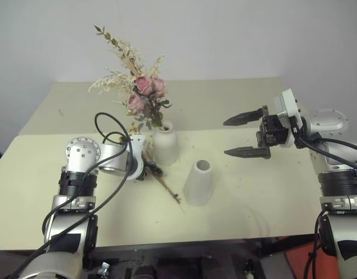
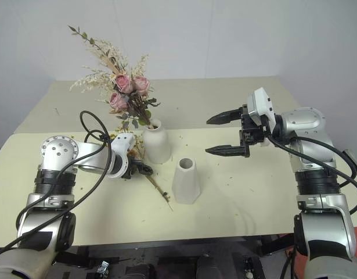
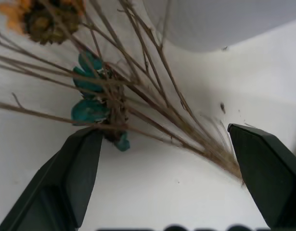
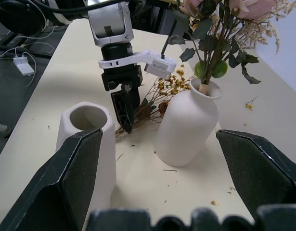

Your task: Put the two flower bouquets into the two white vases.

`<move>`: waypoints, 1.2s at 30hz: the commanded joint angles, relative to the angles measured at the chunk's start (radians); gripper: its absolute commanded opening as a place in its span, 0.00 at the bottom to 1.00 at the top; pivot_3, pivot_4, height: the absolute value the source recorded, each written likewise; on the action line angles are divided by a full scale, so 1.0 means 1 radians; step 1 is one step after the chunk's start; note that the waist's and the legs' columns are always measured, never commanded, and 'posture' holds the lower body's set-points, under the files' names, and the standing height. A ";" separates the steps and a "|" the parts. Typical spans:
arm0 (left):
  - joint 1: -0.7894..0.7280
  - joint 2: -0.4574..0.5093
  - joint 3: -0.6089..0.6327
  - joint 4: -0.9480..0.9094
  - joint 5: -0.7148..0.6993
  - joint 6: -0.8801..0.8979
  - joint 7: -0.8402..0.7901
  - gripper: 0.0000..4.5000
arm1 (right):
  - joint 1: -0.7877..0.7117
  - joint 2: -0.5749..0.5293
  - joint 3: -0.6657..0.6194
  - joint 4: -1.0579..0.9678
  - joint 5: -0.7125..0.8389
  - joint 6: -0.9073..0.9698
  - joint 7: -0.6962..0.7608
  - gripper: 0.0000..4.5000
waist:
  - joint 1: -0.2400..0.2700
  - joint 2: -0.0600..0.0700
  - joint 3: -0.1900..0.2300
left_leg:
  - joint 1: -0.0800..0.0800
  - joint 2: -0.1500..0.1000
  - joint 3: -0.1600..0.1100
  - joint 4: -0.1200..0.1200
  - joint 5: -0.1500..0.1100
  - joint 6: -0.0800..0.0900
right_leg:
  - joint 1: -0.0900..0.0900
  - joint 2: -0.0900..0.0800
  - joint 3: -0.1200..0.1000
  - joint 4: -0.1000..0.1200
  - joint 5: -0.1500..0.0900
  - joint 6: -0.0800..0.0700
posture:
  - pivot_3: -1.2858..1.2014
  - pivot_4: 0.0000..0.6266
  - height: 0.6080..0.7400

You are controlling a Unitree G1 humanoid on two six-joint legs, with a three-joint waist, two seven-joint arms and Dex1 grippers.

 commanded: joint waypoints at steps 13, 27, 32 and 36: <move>0.023 0.019 0.037 0.048 0.016 0.005 0.127 0.58 | 0.021 -0.009 -0.042 -0.065 0.043 0.028 -0.025 1.00 | 0.000 0.000 0.000 | 0.002 0.000 0.000 0.000 0.000 -0.001 | 0.002 0.000 0.000 0.000 0.000 0.000 | 0.52 0.24 1.00; 0.130 0.357 0.076 -0.156 -0.149 -0.004 0.059 0.00 | 0.022 0.006 -0.030 -0.057 0.045 0.039 -0.015 1.00 | -0.001 0.000 0.000 | 0.001 0.000 0.000 0.000 0.001 -0.001 | 0.001 0.000 0.000 -0.001 0.000 0.000 | 0.52 0.24 1.00; 0.229 0.453 0.161 -0.280 -0.192 -0.123 0.047 0.00 | 0.002 0.023 -0.024 -0.025 0.036 0.030 -0.007 1.00 | 0.003 0.000 0.000 | 0.001 0.000 0.000 0.000 0.001 -0.002 | 0.001 0.000 0.000 0.000 0.000 0.000 | 0.52 0.24 1.00; 0.380 0.486 0.331 -0.475 -0.110 -0.255 -0.075 0.00 | -0.005 0.028 -0.021 -0.007 0.034 0.031 0.003 1.00 | 0.002 0.000 0.000 | 0.001 0.000 0.000 -0.001 0.001 -0.002 | 0.001 0.000 0.000 -0.001 0.000 0.000 | 0.52 0.24 1.00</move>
